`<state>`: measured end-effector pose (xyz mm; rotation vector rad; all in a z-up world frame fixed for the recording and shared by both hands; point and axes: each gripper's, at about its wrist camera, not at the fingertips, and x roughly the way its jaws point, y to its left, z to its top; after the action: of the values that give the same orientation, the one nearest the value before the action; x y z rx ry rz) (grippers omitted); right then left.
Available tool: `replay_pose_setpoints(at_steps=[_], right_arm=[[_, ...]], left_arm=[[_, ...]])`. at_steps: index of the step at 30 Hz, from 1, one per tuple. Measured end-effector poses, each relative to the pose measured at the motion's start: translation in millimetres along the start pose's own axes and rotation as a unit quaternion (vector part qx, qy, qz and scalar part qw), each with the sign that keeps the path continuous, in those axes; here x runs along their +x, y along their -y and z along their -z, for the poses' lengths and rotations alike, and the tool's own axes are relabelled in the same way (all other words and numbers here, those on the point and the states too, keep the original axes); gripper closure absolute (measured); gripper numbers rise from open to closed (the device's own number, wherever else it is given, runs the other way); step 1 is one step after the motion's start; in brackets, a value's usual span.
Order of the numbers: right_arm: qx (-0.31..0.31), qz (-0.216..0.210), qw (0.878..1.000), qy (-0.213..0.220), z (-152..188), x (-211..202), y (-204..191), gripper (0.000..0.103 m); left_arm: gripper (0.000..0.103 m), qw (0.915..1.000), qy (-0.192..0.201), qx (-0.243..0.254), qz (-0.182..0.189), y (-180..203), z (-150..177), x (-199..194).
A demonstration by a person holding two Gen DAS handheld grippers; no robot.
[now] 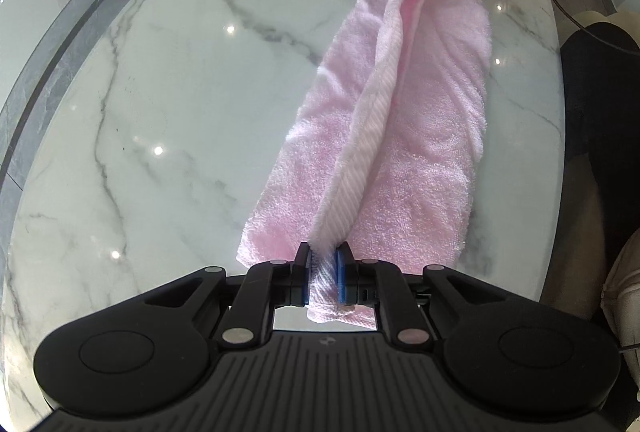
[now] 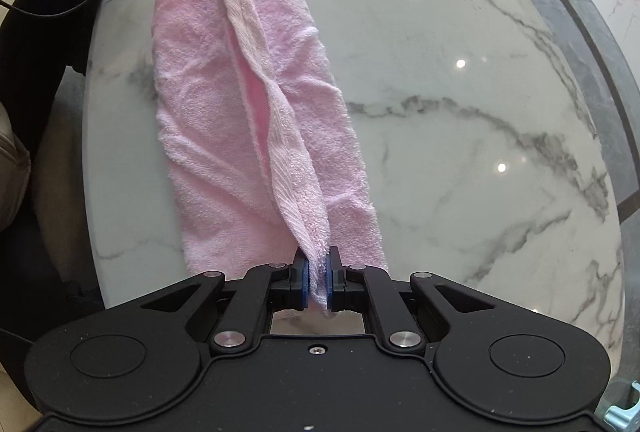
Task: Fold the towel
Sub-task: 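Lift the striped edge with both grippers and fold it over the towel, then open both grippers and release the folded edge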
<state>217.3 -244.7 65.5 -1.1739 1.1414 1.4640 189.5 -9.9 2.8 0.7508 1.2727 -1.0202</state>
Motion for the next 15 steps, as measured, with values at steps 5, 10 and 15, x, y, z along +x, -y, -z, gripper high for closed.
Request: replay_pose_setpoints(at_steps=[5,10,15], right_arm=[[0.016,-0.018,1.000,-0.010,0,32,17,0.096],[0.021,-0.008,1.000,-0.011,5,40,18,0.091],[0.030,0.017,0.999,-0.012,12,37,17,0.081]], left_arm=[[0.087,0.9999,-0.008,-0.011,0.009,-11,-4,20],[0.074,0.9999,-0.006,-0.014,-0.007,-11,-2,26],[0.067,0.9990,0.004,-0.030,-0.032,-13,6,19]])
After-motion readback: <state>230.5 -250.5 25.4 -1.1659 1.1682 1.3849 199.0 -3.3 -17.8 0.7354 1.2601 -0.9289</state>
